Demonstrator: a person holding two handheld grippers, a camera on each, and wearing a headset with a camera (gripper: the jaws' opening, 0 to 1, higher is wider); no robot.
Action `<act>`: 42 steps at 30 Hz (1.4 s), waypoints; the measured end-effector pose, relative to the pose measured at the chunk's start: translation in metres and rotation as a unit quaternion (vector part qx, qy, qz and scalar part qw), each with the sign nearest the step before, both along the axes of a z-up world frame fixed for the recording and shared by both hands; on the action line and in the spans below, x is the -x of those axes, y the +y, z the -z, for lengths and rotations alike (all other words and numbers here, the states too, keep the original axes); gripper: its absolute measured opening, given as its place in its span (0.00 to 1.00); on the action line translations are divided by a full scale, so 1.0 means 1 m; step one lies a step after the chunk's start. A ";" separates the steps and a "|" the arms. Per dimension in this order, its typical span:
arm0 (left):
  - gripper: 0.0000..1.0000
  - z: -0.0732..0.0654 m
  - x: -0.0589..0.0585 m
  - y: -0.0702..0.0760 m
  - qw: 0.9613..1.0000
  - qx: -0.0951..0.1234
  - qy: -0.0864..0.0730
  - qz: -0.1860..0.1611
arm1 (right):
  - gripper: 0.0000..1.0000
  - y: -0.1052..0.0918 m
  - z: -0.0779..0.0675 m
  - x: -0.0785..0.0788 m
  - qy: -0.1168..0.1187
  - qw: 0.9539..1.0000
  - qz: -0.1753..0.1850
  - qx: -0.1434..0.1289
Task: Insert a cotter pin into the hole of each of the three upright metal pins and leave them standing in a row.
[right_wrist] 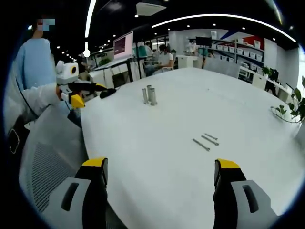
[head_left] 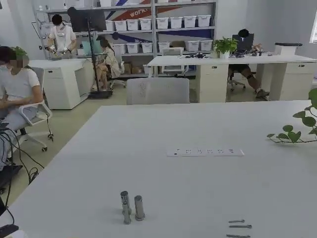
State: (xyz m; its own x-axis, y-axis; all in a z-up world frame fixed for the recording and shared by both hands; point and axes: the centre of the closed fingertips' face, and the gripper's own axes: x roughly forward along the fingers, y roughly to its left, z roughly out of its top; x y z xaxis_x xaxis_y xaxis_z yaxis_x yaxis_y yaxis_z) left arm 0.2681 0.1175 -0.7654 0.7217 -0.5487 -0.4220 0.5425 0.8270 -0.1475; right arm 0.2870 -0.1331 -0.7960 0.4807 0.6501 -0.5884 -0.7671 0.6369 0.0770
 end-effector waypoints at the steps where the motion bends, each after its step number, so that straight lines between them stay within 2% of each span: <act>1: 0.92 0.000 0.000 0.000 1.000 0.000 0.000 0.000 | 0.94 0.000 0.000 0.000 0.000 1.000 0.000 0.000; 42: 0.92 -0.002 0.000 0.002 1.000 0.000 -0.001 -0.004 | 0.94 -0.001 -0.002 -0.001 -0.002 1.000 0.001 -0.002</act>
State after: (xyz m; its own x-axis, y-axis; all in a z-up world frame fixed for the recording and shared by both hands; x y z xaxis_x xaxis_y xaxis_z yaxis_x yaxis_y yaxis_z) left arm 0.2678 0.1191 -0.7634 0.7270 -0.5429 -0.4204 0.5361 0.8313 -0.1463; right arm 0.2881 -0.1342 -0.7940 0.4845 0.6518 -0.5834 -0.7666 0.6377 0.0758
